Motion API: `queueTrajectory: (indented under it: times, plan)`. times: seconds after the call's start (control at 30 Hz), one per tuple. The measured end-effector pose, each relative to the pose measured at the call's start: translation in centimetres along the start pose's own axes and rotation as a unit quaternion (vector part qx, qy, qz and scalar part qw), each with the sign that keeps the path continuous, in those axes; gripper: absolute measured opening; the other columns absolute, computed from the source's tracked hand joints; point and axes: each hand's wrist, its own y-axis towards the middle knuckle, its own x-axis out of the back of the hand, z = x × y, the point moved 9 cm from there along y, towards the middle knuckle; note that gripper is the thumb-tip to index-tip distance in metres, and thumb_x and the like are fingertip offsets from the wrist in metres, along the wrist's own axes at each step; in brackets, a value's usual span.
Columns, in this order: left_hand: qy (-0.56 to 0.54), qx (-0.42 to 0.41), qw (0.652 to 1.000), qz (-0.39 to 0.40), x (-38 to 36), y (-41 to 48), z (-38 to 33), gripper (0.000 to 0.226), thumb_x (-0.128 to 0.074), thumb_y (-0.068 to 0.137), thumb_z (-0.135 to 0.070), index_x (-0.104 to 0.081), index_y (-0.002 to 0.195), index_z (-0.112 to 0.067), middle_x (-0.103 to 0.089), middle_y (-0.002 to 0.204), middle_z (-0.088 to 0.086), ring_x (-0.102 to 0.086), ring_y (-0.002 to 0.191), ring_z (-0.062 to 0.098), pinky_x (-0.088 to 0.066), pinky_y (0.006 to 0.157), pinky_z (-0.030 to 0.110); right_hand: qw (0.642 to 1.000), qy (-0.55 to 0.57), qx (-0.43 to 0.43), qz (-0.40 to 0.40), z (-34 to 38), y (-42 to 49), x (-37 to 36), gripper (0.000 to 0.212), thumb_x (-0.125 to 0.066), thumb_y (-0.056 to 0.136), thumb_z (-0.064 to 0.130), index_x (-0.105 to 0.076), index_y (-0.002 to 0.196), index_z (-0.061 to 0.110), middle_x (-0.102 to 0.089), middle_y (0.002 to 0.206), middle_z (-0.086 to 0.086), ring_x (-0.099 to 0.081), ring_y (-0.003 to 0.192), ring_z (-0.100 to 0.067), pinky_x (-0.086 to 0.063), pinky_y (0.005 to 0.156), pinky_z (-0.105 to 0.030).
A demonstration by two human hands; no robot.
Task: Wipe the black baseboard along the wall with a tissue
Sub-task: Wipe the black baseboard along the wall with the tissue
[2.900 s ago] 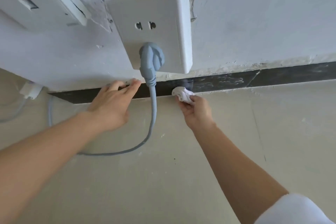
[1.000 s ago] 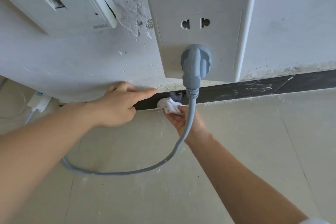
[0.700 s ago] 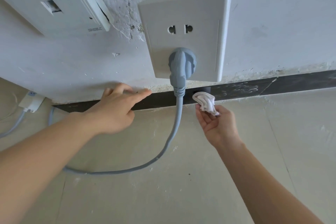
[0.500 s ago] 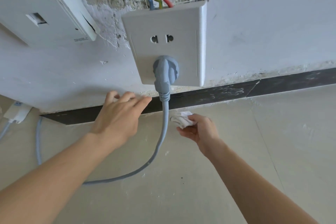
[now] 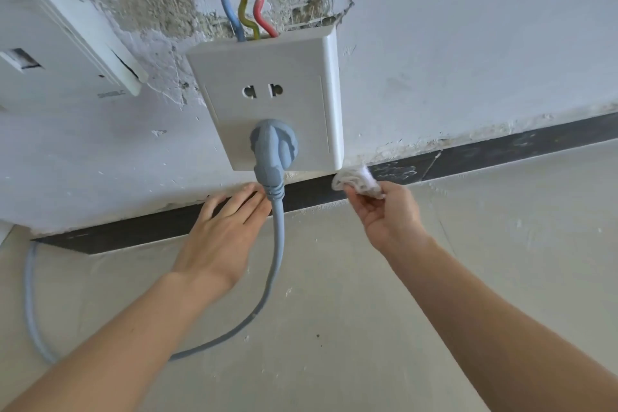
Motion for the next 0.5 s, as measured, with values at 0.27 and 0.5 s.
queueTrajectory:
  times: [0.27, 0.5]
  plan:
    - [0.001, 0.011, 1.0, 0.012, -0.8, 0.1, -0.1, 0.082, -0.075, 0.052, -0.002, -0.053, 0.131, -0.006, -0.05, 0.139, 0.007, -0.025, 0.134, 0.018, -0.018, 0.104, 0.035, 0.975, -0.216, -0.033, -0.043, -6.0, 0.3, 2.4, 0.02, -0.046, 0.089, 0.007, -0.06, 0.076, 0.003, -0.061, 0.067, -0.015, -0.056, 0.047, -0.021, -0.053, 0.046, -0.028]
    - [-0.018, 0.029, 0.999, 0.014, -0.9, 0.0, 0.1, 0.082, -0.071, 0.054, 0.002, -0.052, 0.132, -0.008, -0.048, 0.141, 0.005, -0.029, 0.134, 0.016, -0.019, 0.104, 0.034, 0.99, -0.12, -0.078, -0.001, -10.5, 2.6, -0.5, 0.018, -0.041, 0.093, -0.002, -0.058, 0.086, -0.002, -0.062, 0.091, -0.021, -0.062, 0.079, -0.029, -0.056, 0.074, -0.038]
